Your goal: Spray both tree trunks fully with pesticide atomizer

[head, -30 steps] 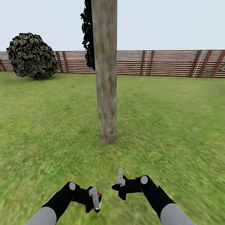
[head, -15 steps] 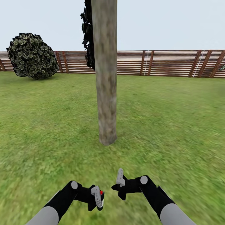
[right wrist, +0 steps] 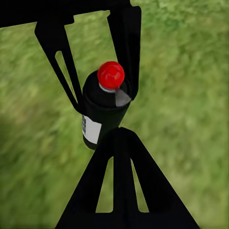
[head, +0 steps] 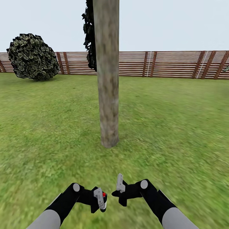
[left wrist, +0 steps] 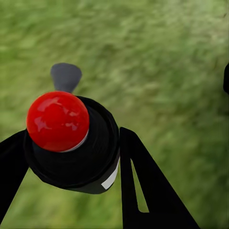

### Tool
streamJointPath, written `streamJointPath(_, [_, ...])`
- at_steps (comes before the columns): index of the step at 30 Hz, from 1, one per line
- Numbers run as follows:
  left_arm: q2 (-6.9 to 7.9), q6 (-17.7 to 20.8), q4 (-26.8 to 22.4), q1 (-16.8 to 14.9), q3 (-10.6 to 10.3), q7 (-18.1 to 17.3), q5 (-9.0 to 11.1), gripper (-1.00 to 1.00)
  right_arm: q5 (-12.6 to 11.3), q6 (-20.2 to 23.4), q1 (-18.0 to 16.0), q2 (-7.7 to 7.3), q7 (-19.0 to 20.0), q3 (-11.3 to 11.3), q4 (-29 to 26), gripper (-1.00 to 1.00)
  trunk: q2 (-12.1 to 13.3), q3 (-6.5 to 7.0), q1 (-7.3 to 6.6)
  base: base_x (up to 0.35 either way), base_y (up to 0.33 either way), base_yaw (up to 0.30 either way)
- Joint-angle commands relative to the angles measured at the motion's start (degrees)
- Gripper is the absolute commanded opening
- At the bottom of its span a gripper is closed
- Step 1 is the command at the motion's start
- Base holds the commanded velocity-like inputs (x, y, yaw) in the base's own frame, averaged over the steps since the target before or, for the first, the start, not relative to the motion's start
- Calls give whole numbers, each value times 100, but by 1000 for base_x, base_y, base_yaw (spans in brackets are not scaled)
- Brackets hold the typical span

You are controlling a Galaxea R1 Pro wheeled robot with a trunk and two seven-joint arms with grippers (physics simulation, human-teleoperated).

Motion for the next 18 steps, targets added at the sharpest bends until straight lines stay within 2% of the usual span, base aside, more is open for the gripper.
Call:
streamJointPath(1, [-5,-51,-7,-2,7,-8,-50,-100,63,-55,-2,1,3,-5,-4,-100,-2,-5,-1,0,0,0])
streamJointPath(7, [-63,-52,0,12,5,-5,-53,-100,64,-55,-2,1,3,-5,-4,-100,-2,-5,-1,0,0,0])
streamJointPath(18, [-73,-52,49,24,26,43,-30,-100,59,-55,-2,1,2,-5,-12,-100,-2,-5,-1,0,0,0])
